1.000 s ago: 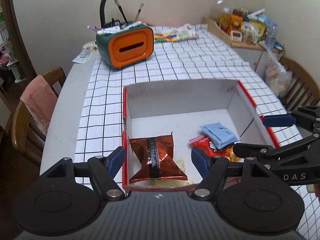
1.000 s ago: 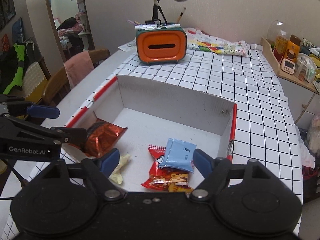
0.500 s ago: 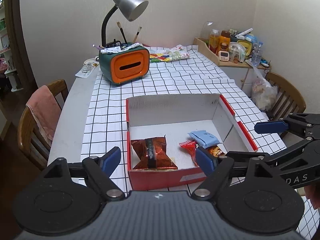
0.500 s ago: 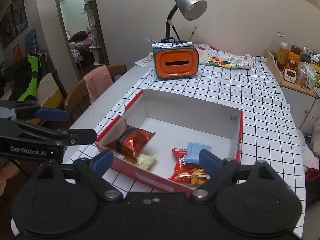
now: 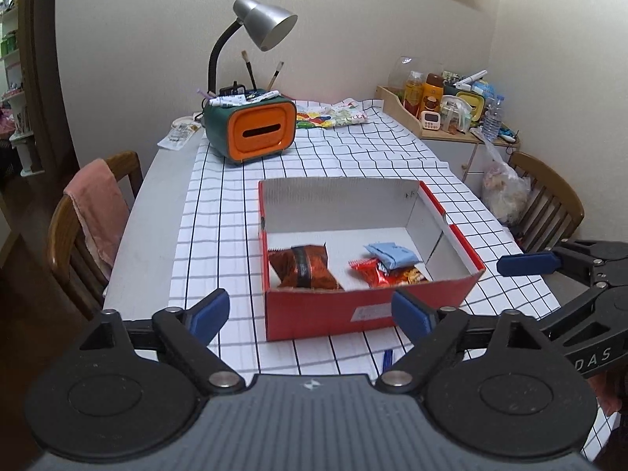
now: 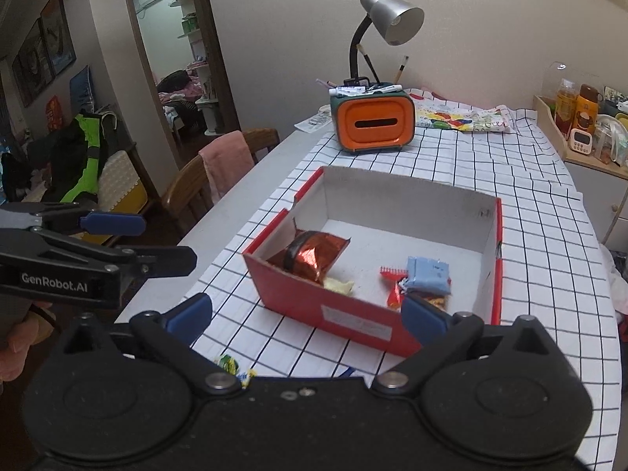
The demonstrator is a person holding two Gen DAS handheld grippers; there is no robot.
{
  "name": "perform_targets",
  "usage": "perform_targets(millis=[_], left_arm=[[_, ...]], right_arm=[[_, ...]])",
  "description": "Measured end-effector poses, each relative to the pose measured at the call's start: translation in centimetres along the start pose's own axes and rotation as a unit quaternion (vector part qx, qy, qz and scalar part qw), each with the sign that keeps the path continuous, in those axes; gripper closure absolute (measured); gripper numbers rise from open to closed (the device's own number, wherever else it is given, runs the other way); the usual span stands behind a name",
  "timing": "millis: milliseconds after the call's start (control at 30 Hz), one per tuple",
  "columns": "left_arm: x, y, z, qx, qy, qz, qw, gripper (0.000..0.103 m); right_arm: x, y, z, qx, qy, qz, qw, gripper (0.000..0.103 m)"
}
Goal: Organize snacks
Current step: 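Withdraw both tools from the box toward the remaining snacks, then grasp the blue wrapped candy with left tool while right tool grasps green packet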
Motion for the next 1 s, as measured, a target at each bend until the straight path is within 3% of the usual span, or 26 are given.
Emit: perform_targets(millis=[233,700,1000], left_arm=[[-0.9,3.2,1.5,-0.017,-0.005,0.013,0.9998,0.007],[0.5,11.2,4.6,-0.065,-0.038,0.095,0.9927,0.007],[1.7,16.2,4.1,-0.057,-0.056,0.153,0.9850,0.007]], right_arm=[[0.6,2.8,1.1,-0.005,0.001,0.025,1.000,0.000],[2.8,10.4,2.5,-0.035,0.009,0.084,0.996,0.000],[5.1,14.2,2.6,-0.038,0.040,0.146,0.988,0.001]])
Point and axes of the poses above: each gripper's, at about its wrist camera, not at the fingertips, and x roughly the way its jaws point, z to its left, y to its underside, the point moved 2 cm from there along x, roughly the way its jaws point, and after that the axes turned 4 degrees about x, right-handed, at the moved point
